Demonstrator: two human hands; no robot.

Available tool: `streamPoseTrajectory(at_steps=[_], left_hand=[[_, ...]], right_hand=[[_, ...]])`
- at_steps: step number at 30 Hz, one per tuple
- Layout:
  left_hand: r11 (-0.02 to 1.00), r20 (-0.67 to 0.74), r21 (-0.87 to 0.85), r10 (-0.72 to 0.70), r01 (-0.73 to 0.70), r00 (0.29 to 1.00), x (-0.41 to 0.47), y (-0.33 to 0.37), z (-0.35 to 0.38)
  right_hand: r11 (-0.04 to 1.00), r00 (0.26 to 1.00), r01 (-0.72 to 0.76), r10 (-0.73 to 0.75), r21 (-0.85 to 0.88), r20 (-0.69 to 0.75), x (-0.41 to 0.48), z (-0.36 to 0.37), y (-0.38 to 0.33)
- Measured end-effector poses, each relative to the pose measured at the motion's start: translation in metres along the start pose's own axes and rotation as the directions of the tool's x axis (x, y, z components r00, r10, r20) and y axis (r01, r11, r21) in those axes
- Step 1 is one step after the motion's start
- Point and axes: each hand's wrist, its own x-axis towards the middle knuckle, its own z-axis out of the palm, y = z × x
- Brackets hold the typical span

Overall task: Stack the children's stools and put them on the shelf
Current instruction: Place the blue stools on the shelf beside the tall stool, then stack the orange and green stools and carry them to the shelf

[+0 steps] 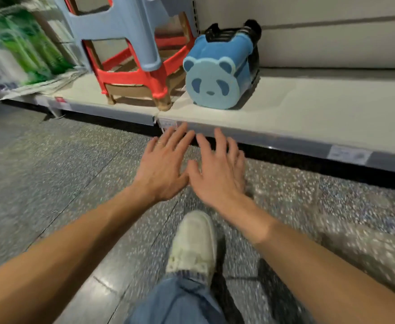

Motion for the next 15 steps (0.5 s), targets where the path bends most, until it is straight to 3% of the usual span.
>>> streamPoseTrajectory(at_steps=[3, 6, 10, 15], left_hand=[[0.978, 0.126, 0.194, 0.05, -0.074, 0.991, -0.063, -0.003, -0.037], [0.93, 0.156, 0.345, 0.073, -0.124, 0.985, -0.124, -0.007, -0.087], [0.943, 0.11, 0.324, 0.045, -0.078, 0.993, -0.178, -0.012, -0.143], [0.96, 0.036, 0.256, -0.124, 0.111, 0.992, -0.266, -0.002, -0.187]], right_hand=[[0.998, 0.996, 0.034, -0.038, 0.048, 0.084, -0.054, -0.002, -0.031], [0.985, 0.978, 0.15, -0.161, 0.09, 0.129, -0.089, -0.027, -0.076], [0.95, 0.941, 0.311, -0.313, 0.037, 0.125, -0.12, -0.077, -0.12], [0.883, 0.87, 0.47, -0.464, 0.004, 0.166, -0.173, -0.104, -0.185]])
